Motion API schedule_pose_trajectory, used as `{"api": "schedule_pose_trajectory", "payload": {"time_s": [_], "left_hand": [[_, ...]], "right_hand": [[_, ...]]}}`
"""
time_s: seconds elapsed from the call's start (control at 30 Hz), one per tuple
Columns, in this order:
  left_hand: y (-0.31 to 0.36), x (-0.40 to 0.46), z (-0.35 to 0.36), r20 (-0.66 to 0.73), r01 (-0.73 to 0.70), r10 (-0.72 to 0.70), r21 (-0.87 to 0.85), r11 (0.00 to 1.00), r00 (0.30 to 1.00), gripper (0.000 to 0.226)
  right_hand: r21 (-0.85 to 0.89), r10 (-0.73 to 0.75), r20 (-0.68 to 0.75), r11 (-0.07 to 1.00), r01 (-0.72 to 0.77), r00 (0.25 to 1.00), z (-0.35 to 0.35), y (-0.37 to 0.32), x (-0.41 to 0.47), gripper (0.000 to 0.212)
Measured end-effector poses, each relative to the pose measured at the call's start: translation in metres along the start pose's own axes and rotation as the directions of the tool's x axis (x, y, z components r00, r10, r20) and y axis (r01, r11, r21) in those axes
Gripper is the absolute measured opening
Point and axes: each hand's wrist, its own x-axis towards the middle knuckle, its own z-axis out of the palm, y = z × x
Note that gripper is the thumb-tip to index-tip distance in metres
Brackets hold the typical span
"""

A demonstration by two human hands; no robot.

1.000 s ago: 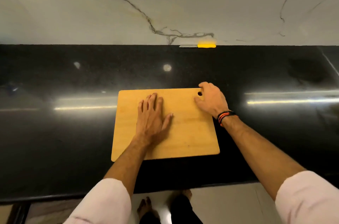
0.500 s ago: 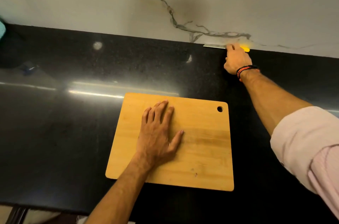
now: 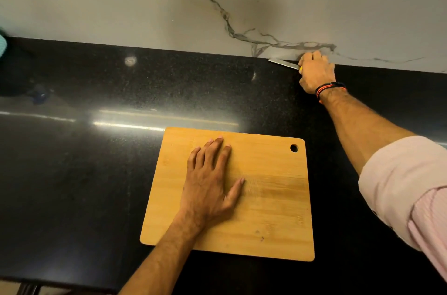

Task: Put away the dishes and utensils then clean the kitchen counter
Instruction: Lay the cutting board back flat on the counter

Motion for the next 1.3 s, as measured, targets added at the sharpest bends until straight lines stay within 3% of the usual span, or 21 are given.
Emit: {"api": "schedule_pose_trajectory", "payload": {"time_s": [0.37, 0.63, 0.73, 0.83, 0.93, 1.03, 1.3], "left_hand": [[-0.001, -0.001, 0.002, -0.035, -0.018, 0.018, -0.001, 1.000, 0.999, 0.075], [0.000, -0.004, -0.001, -0.008, -0.032, 0.032, 0.030, 0.999, 0.999, 0.075], [0.001, -0.005, -0.002, 0.047, -0.034, 0.033, 0.041, 0.999, 0.998, 0.079], [0.003, -0.008, -0.006, 0.135, -0.021, 0.013, 0.051, 0.998, 0.991, 0.084], [0.000, -0.012, -0.013, 0.179, -0.024, 0.010, 0.079, 0.997, 0.984, 0.081], [-0.008, -0.026, -0.014, 0.175, -0.039, 0.023, 0.091, 0.995, 0.984, 0.069], [-0.020, -0.049, -0.018, 0.189, -0.051, 0.038, 0.067, 0.996, 0.981, 0.067]], "right_hand": [[0.037, -0.057, -0.043, 0.998, 0.059, 0.997, -0.011, -0.009, -0.037, 0.051], [0.242, 0.084, -0.094, 0.969, -0.059, 0.992, -0.038, -0.004, -0.132, 0.035], [0.415, 0.192, -0.056, 0.897, -0.152, 0.980, -0.034, 0.000, -0.184, 0.025], [0.596, 0.304, 0.036, 0.758, -0.264, 0.952, -0.017, 0.003, -0.242, 0.017], [0.703, 0.378, 0.065, 0.640, -0.312, 0.923, 0.000, 0.007, -0.287, 0.025], [0.738, 0.418, 0.079, 0.586, -0.335, 0.905, 0.012, 0.008, -0.322, 0.031], [0.652, 0.389, 0.010, 0.696, -0.301, 0.921, 0.024, -0.002, -0.349, 0.037]]}}
